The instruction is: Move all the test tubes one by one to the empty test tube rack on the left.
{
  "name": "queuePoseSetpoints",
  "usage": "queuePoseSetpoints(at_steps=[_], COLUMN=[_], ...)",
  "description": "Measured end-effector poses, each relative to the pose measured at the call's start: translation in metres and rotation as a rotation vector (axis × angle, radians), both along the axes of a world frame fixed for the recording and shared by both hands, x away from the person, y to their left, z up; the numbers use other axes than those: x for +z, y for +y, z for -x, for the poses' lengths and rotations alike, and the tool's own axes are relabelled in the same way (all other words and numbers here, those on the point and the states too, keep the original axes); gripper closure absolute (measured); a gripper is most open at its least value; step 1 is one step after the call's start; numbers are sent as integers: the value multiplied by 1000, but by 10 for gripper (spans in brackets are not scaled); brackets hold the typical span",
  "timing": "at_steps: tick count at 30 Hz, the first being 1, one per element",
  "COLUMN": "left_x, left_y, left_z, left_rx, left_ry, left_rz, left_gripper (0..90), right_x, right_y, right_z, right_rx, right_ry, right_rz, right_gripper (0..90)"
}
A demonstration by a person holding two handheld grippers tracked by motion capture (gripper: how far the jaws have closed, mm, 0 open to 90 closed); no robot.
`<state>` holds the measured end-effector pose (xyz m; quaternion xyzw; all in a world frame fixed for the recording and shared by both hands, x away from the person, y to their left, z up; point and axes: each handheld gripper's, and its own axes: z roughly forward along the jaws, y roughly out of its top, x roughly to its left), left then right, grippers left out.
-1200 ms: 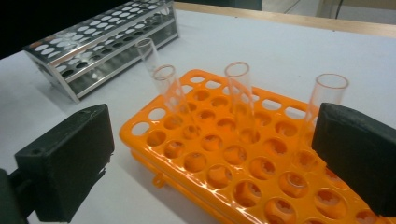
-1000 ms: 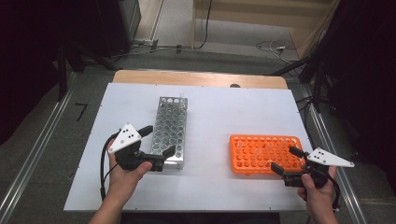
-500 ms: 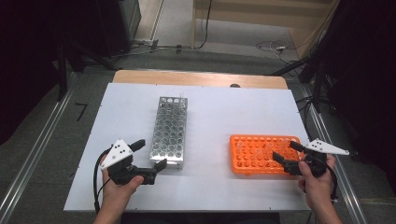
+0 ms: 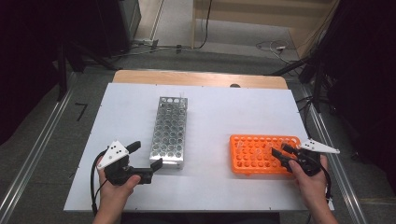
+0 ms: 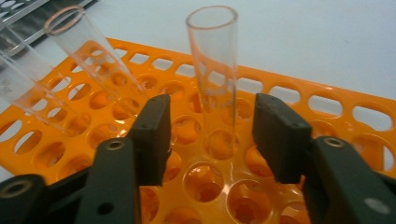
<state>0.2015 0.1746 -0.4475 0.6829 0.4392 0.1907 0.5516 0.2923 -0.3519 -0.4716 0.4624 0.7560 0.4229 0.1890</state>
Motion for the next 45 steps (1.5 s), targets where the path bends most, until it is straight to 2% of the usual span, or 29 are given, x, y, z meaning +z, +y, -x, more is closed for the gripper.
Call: queuePoseSetpoints(at_steps=[6,14,24,28,38,45], left_x=[-1,-1,0,0,1,3], left_y=[-1,-1,-3,-4,-5,-8], left_z=[-1,-2,-3,-3,-4,-3], left_rx=[0,7,3,-1,-7,-27], left_ry=[9,16,12,10,7,-3], left_rz=[0,4,5,6,8,7], left_gripper=[0,0,0,0,0,5], right_x=[-1,-2,2,11,47,66], right_y=[-1,3,0,-4,-5,4], right_z=[1,3,2,4,11,17], right_rx=[-20,-28,-30,-26,-26,4], right_ry=[-8,-37,-25,-39,-98,-138], right_rz=[9,51,28,-3,-28,-45], right_gripper=[602,719,738,738,739,738])
